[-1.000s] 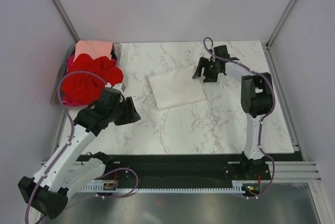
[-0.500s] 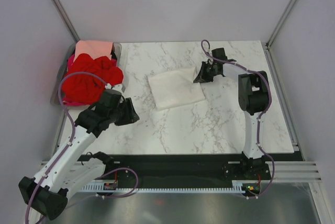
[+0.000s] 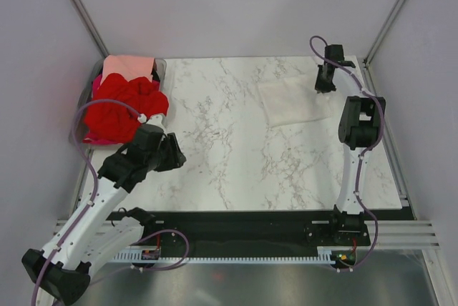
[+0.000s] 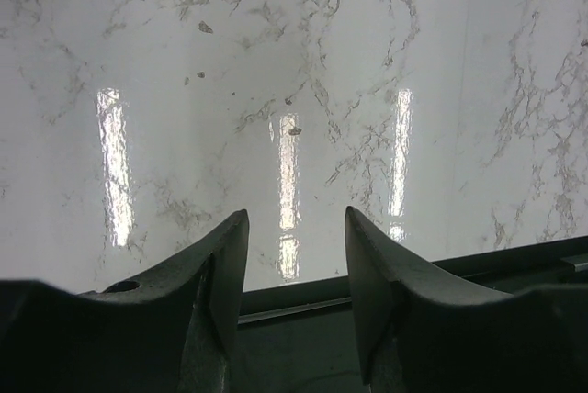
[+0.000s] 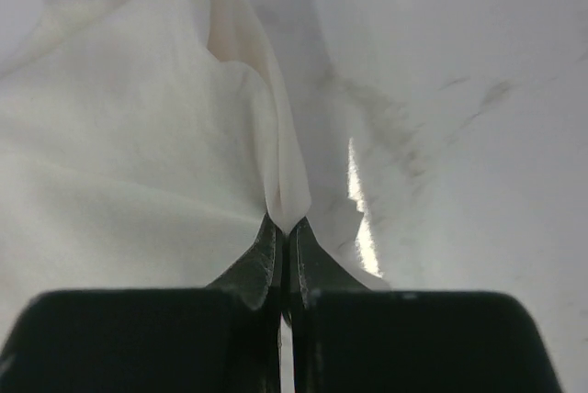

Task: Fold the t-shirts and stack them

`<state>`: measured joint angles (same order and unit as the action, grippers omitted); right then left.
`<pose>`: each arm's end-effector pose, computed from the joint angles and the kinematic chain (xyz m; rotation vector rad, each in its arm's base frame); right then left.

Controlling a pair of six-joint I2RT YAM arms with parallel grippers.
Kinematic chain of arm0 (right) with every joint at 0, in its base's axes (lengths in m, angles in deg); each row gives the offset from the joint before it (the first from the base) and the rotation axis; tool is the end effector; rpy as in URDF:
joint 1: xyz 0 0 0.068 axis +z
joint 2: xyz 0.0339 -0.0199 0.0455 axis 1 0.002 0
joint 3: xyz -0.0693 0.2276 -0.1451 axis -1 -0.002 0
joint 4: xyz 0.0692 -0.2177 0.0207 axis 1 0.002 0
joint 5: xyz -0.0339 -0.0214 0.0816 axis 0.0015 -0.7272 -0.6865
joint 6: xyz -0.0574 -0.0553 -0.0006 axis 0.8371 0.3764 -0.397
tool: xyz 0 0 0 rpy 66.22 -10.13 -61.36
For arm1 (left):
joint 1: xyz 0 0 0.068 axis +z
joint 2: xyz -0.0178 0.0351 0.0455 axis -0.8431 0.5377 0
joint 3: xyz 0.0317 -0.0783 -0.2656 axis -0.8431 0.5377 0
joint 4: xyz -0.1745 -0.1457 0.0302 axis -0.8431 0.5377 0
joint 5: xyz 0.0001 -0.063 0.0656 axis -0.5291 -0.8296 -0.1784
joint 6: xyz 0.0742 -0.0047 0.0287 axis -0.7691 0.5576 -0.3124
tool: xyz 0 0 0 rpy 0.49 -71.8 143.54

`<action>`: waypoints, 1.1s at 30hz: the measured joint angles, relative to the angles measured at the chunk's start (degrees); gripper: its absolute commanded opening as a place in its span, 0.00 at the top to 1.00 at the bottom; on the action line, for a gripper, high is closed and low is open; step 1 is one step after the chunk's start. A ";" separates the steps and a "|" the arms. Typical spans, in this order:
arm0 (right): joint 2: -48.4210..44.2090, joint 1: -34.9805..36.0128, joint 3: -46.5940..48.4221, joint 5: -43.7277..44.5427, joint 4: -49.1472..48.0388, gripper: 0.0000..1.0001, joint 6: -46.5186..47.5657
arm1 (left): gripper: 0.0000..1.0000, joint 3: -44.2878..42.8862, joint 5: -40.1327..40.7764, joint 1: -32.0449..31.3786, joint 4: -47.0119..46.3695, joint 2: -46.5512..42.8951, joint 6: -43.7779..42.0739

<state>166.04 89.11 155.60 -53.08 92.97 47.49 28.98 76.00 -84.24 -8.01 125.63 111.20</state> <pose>0.5019 -0.0116 0.1710 0.3093 2.5392 -0.0108 0.1272 -0.0582 0.2706 -0.1521 2.4079 -0.3929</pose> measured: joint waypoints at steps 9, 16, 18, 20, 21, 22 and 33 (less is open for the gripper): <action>13.46 -8.11 21.09 11.43 -1.36 1.00 3.28 | 0.47 0.00 1.09 0.00 0.02 0.37 0.00; 16.41 -7.56 23.63 21.29 -11.61 1.00 3.56 | 0.48 0.00 1.29 -0.26 0.02 1.92 0.00; 17.94 -7.41 25.22 23.58 -14.23 1.00 2.54 | 0.48 0.00 1.38 -0.59 0.02 2.08 0.00; 19.45 -7.54 26.47 25.66 -16.59 1.00 1.29 | 0.48 0.00 1.44 -1.07 0.02 2.12 0.02; 20.39 -7.76 27.39 26.62 -17.38 0.99 0.46 | 0.48 0.00 1.46 -1.40 0.02 2.12 0.00; 21.42 -8.09 28.28 27.65 -18.29 0.99 -0.39 | 0.48 0.00 1.51 -1.75 0.02 2.14 0.00; 23.04 -11.82 28.41 31.54 -25.64 0.02 -3.39 | 0.48 0.00 2.67 -2.99 0.04 2.19 0.02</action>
<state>189.07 77.28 184.02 -21.54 67.33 44.10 28.98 78.67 -87.23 -7.97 127.81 111.22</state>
